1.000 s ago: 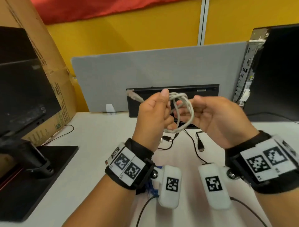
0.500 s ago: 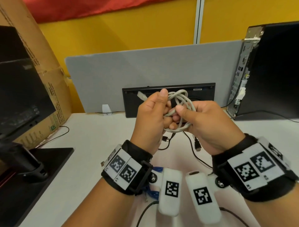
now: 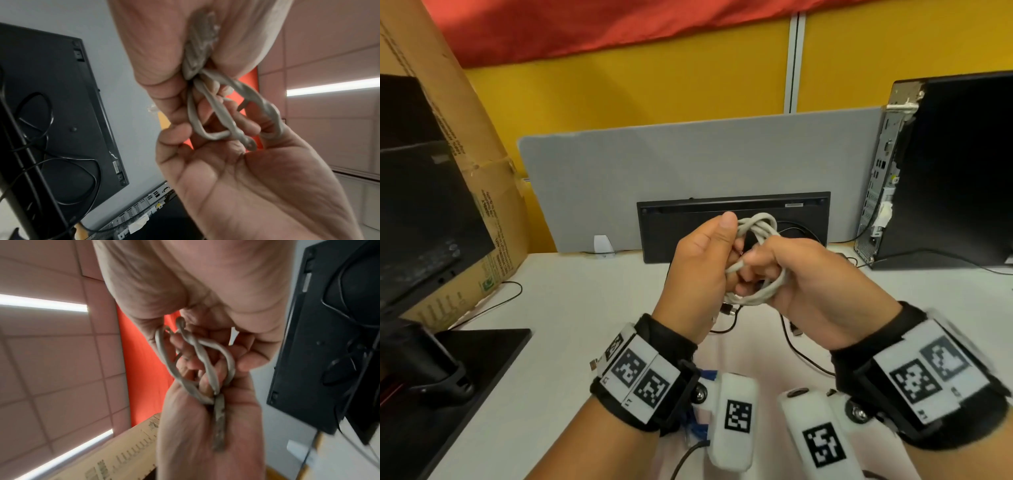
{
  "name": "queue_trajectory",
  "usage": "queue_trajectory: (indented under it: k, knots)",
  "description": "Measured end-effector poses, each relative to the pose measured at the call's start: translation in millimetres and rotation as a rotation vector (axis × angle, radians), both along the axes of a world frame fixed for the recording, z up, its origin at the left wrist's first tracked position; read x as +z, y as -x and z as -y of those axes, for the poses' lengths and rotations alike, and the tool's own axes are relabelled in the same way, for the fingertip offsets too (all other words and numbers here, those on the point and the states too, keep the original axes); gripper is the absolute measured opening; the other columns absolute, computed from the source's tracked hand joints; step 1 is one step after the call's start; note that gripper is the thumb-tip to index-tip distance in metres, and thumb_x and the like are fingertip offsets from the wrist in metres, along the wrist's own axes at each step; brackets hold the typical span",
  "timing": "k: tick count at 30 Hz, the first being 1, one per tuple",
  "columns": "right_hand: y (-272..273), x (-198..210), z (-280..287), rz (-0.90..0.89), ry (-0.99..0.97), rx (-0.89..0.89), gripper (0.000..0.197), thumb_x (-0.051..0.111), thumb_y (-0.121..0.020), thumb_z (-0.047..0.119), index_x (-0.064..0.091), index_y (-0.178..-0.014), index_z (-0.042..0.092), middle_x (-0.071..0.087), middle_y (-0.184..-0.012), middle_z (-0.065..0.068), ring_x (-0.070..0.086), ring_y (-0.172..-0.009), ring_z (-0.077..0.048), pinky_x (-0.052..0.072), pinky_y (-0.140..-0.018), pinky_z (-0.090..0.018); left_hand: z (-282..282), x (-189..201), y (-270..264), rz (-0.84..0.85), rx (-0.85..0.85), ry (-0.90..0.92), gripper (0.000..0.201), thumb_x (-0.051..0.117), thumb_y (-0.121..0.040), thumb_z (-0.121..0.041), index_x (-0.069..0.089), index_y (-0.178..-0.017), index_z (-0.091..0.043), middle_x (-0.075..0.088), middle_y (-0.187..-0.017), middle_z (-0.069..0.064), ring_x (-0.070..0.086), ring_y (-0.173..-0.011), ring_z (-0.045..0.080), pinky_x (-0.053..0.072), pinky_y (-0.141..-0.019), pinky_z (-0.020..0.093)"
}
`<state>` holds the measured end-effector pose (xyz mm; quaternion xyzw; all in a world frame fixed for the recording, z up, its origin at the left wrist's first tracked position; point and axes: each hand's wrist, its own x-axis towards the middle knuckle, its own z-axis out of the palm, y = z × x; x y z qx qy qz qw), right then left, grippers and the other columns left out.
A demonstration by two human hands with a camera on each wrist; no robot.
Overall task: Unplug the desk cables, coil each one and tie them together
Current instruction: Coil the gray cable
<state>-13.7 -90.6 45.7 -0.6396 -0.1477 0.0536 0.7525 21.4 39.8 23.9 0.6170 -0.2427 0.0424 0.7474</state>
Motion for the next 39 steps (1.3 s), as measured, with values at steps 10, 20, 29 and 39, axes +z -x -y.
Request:
queue_trajectory:
  k: [10,20,29,39]
  knots:
    - [0,2,18,0.552,0.793,-0.420,0.026,0.068,-0.079,0.019,0.064,-0.103,0.028,0.062,-0.085,0.012,0.059,-0.072,-0.001,0.048,-0.065,-0.016,2,-2,-2,-0.037,-0.006,0.047,0.039,0.045,-0.100,-0.038,0.048,-0.072,-0.011,0.034,-0.049,-0.002,0.035,-0.040,0.018,0.037,-0.043,0.025]
    - [-7,-11,6,1.162,0.672,-0.623,0.011,0.060,-0.090,0.008,0.069,-0.087,0.011,0.058,-0.076,0.011,0.053,-0.070,-0.004,0.044,-0.065,-0.018,0,0,-3,-0.073,0.006,0.132,0.036,0.042,-0.099,-0.039,0.059,-0.080,-0.013,0.045,-0.064,0.009,0.038,-0.043,0.015,0.041,-0.044,0.025]
    - [-12,-12,10,0.866,0.389,-0.504,0.023,0.055,-0.093,0.014,0.067,-0.090,0.033,0.060,-0.074,0.019,0.056,-0.072,-0.011,0.050,-0.064,-0.029,-3,3,-3,-0.202,-0.059,0.149,0.041,0.042,-0.100,-0.036,0.061,-0.109,-0.001,0.057,-0.068,-0.003,0.034,-0.039,0.006,0.047,-0.050,0.026]
    - [-21,-16,25,1.288,0.564,-0.537,0.027,0.046,-0.093,0.005,0.071,-0.085,0.001,0.064,-0.081,-0.005,0.058,-0.080,-0.024,0.049,-0.073,-0.035,-10,7,-6,-0.453,-0.292,0.293,0.038,0.050,-0.094,-0.044,0.061,-0.088,-0.009,0.063,-0.067,-0.003,0.033,-0.038,0.003,0.052,-0.060,0.028]
